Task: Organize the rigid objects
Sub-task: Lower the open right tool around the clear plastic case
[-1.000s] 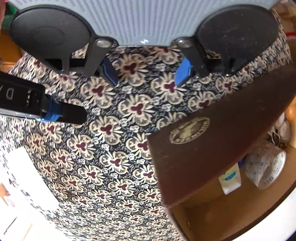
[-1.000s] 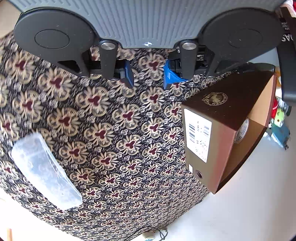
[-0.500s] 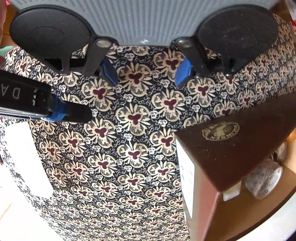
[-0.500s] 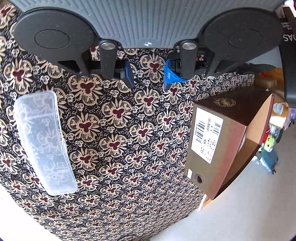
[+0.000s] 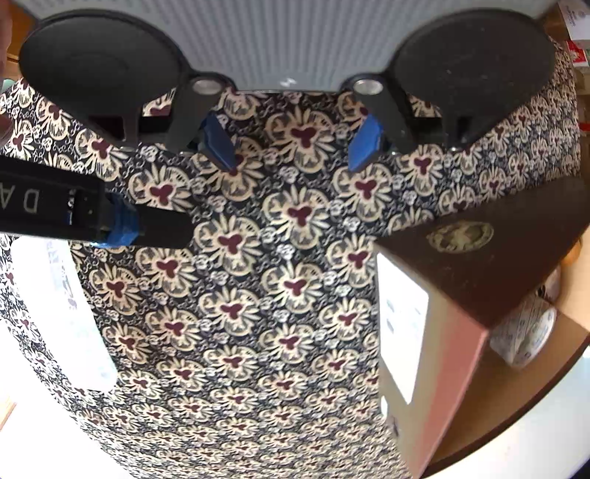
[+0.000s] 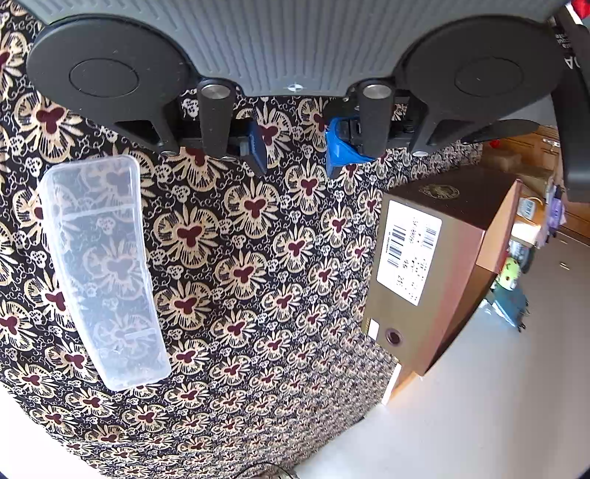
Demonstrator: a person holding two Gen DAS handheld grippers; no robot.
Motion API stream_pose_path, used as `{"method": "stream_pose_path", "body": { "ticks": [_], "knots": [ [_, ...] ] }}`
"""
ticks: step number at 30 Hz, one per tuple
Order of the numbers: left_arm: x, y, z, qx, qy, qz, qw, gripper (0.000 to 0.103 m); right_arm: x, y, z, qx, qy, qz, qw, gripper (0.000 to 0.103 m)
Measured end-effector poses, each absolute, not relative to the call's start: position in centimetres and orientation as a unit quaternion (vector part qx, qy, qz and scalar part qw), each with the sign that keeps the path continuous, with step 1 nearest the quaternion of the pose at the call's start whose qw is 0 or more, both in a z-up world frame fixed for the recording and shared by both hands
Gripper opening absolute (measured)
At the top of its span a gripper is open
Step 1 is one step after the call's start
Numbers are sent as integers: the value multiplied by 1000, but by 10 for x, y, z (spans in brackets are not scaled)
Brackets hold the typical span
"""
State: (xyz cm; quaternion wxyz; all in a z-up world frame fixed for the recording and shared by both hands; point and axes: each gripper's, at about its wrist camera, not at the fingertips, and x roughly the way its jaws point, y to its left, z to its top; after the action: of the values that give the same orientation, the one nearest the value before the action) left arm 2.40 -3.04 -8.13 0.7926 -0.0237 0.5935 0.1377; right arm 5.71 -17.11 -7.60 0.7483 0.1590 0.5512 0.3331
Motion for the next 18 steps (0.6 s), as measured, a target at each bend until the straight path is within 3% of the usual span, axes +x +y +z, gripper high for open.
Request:
{"method": "stream_pose_path", "body": {
  "ticks": [9,18],
  "knots": [
    [34,-45,-77,3,571,133,810,69,65,-195,-82,214,519,354,748,18],
    [55,-49,-79,-39,560,103,821,68,80,-236,-68,252,460,346,778,18]
  ]
}}
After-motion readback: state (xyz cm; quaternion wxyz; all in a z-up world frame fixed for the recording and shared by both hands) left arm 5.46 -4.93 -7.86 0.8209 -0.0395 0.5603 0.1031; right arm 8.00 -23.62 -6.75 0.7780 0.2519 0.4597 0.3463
